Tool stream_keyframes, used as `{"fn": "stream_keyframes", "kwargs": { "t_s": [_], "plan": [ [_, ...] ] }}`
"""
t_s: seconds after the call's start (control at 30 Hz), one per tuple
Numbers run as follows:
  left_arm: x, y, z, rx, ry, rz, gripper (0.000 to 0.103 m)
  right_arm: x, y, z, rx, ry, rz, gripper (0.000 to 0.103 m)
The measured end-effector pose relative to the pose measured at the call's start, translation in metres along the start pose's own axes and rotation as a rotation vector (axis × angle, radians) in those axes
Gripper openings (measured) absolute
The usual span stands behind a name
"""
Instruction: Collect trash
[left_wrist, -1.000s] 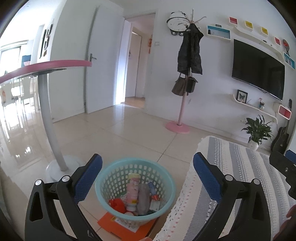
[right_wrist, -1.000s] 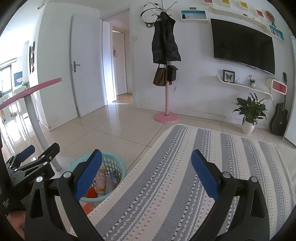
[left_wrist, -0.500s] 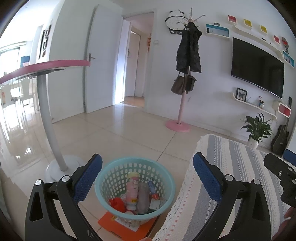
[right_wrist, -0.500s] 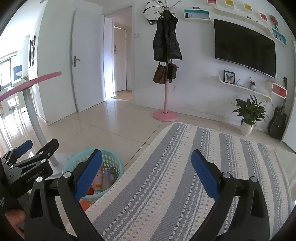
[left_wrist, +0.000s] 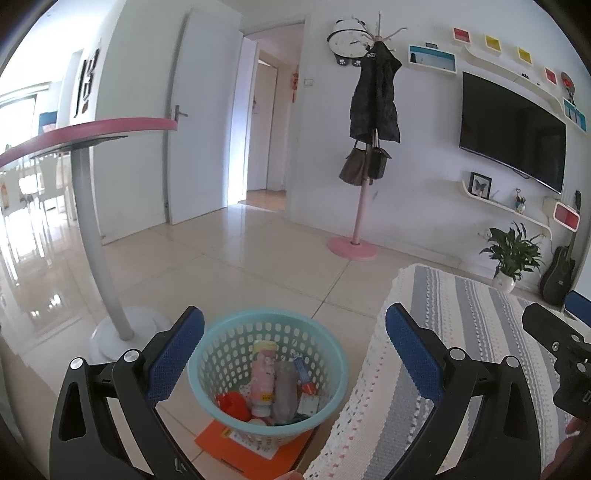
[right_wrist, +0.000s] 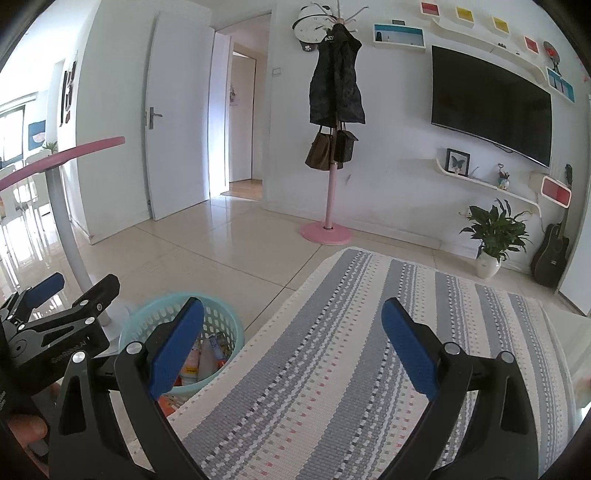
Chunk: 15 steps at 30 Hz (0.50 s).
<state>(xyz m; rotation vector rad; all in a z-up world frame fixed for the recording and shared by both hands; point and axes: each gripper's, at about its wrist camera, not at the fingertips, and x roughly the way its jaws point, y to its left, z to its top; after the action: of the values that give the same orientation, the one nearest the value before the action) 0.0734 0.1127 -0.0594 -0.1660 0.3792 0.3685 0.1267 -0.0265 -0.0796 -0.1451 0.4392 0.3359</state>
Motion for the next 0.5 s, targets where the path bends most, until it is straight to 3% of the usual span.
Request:
{"fn": "stream_keyframes", "kwargs": {
  "t_s": [0.5],
  "plan": [
    [-0.0012,-0.0031,0.0013,0.01,-0.004,0.007,0.095,-0.0037,0.0024,0.0003,-0.006,-0.015,0.017,0.092]
  ]
}}
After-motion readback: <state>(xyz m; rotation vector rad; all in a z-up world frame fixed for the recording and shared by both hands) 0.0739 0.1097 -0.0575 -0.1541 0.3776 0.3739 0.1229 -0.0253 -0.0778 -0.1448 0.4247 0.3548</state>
